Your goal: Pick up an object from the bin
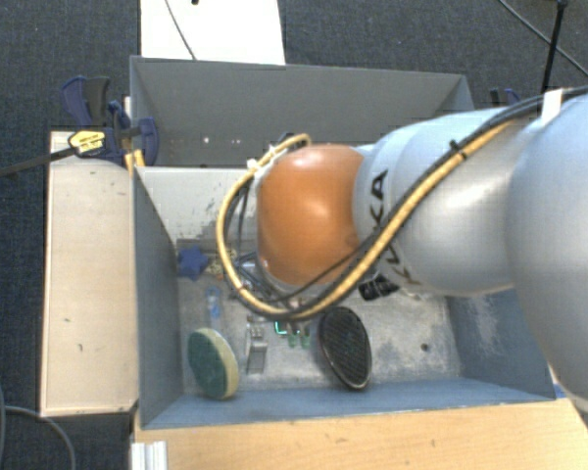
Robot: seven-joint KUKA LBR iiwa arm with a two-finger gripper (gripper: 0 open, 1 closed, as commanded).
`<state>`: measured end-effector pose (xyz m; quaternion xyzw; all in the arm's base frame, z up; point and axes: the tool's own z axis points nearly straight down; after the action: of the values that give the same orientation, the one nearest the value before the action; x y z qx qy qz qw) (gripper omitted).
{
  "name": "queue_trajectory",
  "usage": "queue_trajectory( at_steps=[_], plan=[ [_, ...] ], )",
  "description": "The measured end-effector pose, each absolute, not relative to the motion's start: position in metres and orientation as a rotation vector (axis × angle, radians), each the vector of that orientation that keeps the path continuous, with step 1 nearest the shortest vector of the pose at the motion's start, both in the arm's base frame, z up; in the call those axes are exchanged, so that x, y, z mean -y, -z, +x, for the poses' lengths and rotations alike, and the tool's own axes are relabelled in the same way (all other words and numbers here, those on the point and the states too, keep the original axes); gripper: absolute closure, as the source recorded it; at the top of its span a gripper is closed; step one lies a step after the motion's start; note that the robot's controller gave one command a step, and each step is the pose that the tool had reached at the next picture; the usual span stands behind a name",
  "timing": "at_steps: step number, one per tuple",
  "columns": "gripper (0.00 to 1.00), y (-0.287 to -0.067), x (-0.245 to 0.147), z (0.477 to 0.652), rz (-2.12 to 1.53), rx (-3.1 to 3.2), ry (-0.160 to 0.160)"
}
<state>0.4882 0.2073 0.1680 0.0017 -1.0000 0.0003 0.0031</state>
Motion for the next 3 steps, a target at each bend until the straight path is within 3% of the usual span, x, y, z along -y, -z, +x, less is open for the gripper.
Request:
queue_trajectory(
  at_steps=[1, 2, 3],
  plan=[
    [0.00, -0.072, -0.248, 0.487, 0.683, 3.070, -0.001],
    [1.00, -0.074, -0.248, 0.487, 0.673, 3.074, 0.000],
    [1.00, -0.193, -0.235, 0.482, 0.602, 3.093, 0.003]
  ],
)
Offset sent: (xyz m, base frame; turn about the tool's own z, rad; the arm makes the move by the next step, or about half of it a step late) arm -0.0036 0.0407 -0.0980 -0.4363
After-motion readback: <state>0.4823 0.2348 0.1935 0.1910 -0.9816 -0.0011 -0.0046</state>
